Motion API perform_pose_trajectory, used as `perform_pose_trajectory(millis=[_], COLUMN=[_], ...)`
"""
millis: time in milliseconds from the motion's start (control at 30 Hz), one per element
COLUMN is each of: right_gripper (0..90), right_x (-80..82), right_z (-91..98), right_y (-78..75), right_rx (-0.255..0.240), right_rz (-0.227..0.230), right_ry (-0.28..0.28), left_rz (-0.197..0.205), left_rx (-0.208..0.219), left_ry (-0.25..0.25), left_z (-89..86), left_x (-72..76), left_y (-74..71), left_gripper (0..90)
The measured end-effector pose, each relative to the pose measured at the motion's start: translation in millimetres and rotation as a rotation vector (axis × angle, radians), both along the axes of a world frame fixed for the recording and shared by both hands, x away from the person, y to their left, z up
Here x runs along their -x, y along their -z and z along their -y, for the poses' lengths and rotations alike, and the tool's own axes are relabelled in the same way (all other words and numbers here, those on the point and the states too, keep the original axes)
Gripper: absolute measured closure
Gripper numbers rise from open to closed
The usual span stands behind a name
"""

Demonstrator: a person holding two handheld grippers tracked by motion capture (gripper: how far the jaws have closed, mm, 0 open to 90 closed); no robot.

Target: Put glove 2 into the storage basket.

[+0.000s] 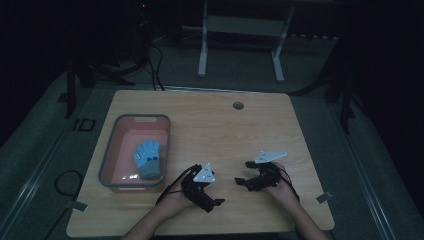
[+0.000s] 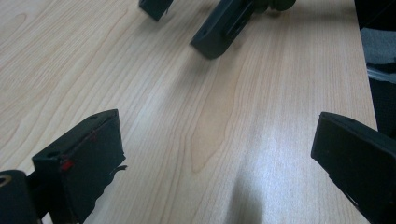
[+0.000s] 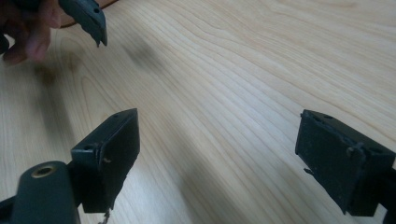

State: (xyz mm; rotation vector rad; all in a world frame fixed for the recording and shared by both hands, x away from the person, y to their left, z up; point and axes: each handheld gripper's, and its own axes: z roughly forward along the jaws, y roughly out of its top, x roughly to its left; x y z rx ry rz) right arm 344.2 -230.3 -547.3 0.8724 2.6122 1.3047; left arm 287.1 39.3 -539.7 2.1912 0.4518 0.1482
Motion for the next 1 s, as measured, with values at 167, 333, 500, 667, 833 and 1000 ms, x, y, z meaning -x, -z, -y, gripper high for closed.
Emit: perform_pose_trajectory(millis=[167,333,500,667,833,1000], right_gripper=[13.6,13.5,13.7,13.6,13.6,13.6], right_x=[6.7,14.5,22.9,30.1,37.0,38.0], right_z=[10.5,20.1,30.3,37.3,49.9,63.7], right_y=[2.2,5.2,5.5,4.2,1.5,0.8], right_rx=[-0.003,0.006,-0.005,0.016,-0.009,-0.025], right_rz=[0.018,0.017,0.029,0.045,0.056,0.075], right_ry=[-0.001,0.005,-0.01,-0.016,0.011,0.061], left_rz=[0.005,0.003,0.021,0.019,0.027,0.026], left_rx=[-0.014,-0.01,-0.035,-0.033,-0.019,0.011], left_ry=[-0.007,-0.016,-0.016,-0.022,-0.03,-0.062], left_z=[-4.4,-8.6,-11.0,-11.5,-15.2,-20.4], left_x=[4.7,9.4,15.2,19.3,24.7,23.8], left_y=[4.6,7.7,11.0,13.5,14.1,15.9], left_gripper=[2.6,2.6,2.6,2.6,2.6,2.6])
